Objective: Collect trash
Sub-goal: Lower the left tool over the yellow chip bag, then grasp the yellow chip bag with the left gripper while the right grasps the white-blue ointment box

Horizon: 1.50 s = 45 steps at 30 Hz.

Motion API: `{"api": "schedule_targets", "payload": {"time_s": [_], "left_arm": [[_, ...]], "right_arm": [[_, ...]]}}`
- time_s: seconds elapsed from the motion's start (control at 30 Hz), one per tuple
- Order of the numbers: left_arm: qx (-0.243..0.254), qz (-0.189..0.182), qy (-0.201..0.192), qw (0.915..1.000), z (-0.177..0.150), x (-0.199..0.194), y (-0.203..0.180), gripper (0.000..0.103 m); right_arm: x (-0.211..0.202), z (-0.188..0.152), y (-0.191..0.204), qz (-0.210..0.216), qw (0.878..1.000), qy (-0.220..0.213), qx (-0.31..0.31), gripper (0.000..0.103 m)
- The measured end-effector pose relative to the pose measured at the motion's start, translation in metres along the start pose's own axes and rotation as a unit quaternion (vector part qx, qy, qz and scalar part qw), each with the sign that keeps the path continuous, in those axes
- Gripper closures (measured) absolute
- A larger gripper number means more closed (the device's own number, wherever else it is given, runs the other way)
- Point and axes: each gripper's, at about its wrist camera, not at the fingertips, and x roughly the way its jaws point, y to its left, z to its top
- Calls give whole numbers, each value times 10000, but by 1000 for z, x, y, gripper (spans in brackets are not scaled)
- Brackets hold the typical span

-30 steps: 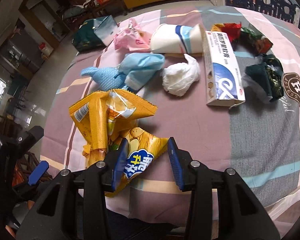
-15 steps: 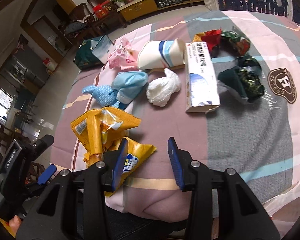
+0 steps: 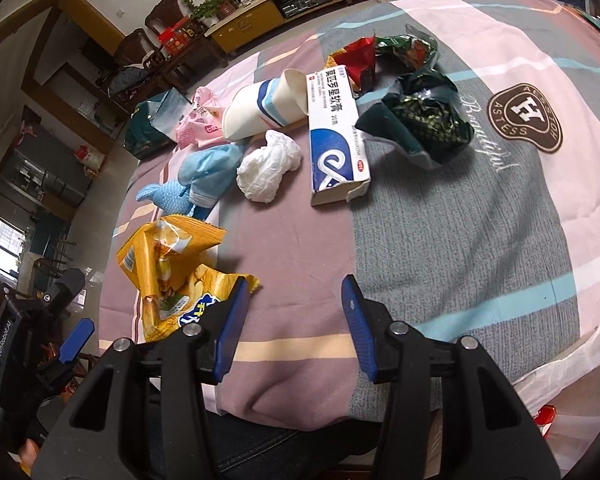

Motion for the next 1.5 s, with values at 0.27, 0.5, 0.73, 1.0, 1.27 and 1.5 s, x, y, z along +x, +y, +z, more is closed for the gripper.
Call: {"api": "schedule_targets", "payload": {"time_s": [0.27,0.5,0.73,1.0,1.27,1.5], "left_arm": [[-64,-41,141,9999,-1,5,2,10],[-206,-45,235,9995,-2,8,6,10],[-207,-47,270,9994,-3,9,6,10],[-342,-145,335,9987,-3,11,10,9],[-952,-409,543,9931,-4,18,28,9],[-604,-315,486,9965,-5,16,14,9]], "right_arm": [[2,-3,-6,-28,9999,20,119,52],[-4,-3,-6,-240,9997,-72,21,52],[-6,-6,-4,-566,9981,-139,-187,52],[-8,-5,-3,-778,9963,-197,-303,52],[-13,18,-2,-1050,9922,-481,-470,52],[13,49,23,-1188,9855,-607,-1052,52]]}}
